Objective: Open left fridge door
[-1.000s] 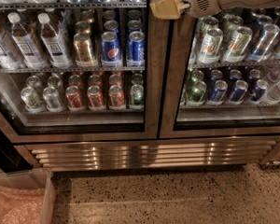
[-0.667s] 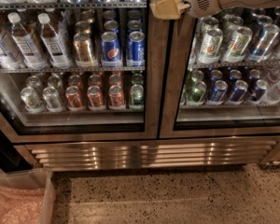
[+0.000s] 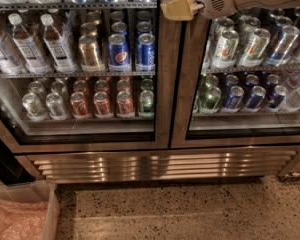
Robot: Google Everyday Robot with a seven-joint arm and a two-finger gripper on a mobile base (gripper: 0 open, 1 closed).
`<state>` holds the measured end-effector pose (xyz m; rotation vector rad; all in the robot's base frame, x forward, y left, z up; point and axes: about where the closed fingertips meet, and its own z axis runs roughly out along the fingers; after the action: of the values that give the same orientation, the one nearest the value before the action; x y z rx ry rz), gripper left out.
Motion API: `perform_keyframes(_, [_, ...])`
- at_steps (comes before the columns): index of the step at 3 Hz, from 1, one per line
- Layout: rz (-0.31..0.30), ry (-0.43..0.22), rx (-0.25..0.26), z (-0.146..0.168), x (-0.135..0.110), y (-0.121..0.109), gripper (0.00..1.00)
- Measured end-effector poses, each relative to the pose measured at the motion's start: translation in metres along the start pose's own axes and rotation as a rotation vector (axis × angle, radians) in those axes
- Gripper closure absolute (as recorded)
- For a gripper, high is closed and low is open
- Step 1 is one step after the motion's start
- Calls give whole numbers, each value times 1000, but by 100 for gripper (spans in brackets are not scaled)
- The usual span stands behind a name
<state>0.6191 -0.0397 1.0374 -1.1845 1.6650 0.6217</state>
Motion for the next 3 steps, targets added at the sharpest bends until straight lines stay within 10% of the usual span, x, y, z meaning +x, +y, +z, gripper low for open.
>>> perform_keyframes(2, [4,-8,-1,-1,-5,0,77])
perform_keyframes(3, [15,-18,2,-2,-7,0,53])
